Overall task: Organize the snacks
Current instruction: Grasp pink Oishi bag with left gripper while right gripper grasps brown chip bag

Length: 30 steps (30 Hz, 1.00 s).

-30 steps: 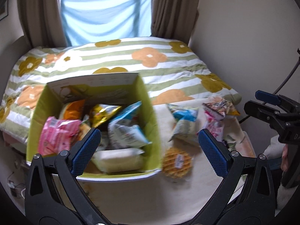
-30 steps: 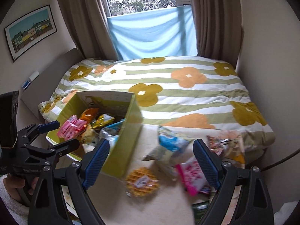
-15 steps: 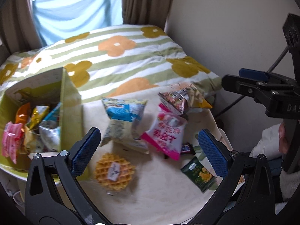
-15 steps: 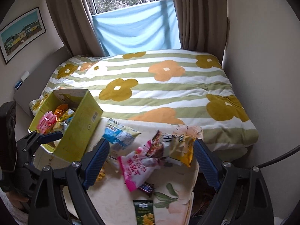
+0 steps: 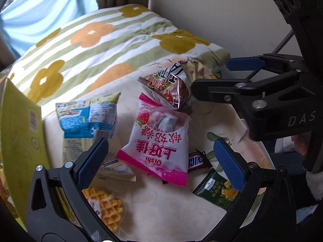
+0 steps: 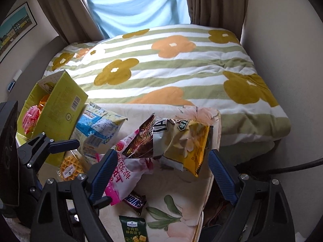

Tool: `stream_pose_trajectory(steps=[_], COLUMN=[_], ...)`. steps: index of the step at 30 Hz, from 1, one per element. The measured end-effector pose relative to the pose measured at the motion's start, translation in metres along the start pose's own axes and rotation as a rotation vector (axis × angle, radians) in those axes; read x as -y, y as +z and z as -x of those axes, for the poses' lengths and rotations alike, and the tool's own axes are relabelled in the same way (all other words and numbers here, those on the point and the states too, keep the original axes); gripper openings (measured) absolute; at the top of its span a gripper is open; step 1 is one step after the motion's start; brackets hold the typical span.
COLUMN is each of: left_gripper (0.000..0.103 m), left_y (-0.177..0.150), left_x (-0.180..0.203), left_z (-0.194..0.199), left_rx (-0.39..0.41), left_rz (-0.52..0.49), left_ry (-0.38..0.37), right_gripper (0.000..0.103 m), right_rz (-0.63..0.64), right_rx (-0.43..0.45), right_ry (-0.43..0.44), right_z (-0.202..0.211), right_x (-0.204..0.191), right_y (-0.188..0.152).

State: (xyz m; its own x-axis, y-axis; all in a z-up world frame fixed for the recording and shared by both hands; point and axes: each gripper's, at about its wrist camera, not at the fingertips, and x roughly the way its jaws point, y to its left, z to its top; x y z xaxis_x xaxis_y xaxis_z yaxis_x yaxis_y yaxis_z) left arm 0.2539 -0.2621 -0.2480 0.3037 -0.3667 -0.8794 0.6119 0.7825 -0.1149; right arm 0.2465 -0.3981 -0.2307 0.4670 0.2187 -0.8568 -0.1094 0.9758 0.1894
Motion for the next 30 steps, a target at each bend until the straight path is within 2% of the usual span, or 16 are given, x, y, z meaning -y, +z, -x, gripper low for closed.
stream_pose_trajectory(steps=[6,11,14,19,24,26,27,30], left_gripper=[0.101,0.086,0.081,0.077,0.067,0.053,0.049,0.046], left_y=[0.007,0.01,0.008,0.007,0.008,0.009,0.009,0.009], left_x=[0.002,0.0,-0.002,-0.006,-0.004,-0.006,-0.007,-0.01], left_z=[-0.025,-0.044,-0.053,-0.059,-0.062,-0.063,-0.064,-0.065], left_rx=[0.011,-0.021,-0.043,-0.053,-0.059,-0.066,-0.071,-0.079], left_rz=[-0.047,-0.075,-0.083,-0.083,-0.092,-0.082,-0.078,-0.06], left_ry=[-0.041,-0.065,-0.064,-0.075,-0.09,-0.09,-0.084,-0.101], right_gripper=[0.089,0.089,0.101,0.102,0.102,0.102,0.102,0.102], right_rz=[0.038,0.035,0.07,0.124,0.161,0.186,0.199,0.251], right_rx=[-0.013,0.001,0.014,0.036,0.059,0.069,0.073,0.082], right_ry=[-0.03,-0.022,-0.023,-0.026,-0.012,-0.007,-0.006,-0.023], right_z=[-0.024,-0.034,-0.035,-0.035,-0.036,-0.034,-0.034,-0.034], right_x=[-0.004,0.004,0.003,0.001,0.0,-0.002,-0.002,-0.005], right_y=[0.001,0.0,-0.003,-0.005,-0.004,-0.004,-0.004,-0.007])
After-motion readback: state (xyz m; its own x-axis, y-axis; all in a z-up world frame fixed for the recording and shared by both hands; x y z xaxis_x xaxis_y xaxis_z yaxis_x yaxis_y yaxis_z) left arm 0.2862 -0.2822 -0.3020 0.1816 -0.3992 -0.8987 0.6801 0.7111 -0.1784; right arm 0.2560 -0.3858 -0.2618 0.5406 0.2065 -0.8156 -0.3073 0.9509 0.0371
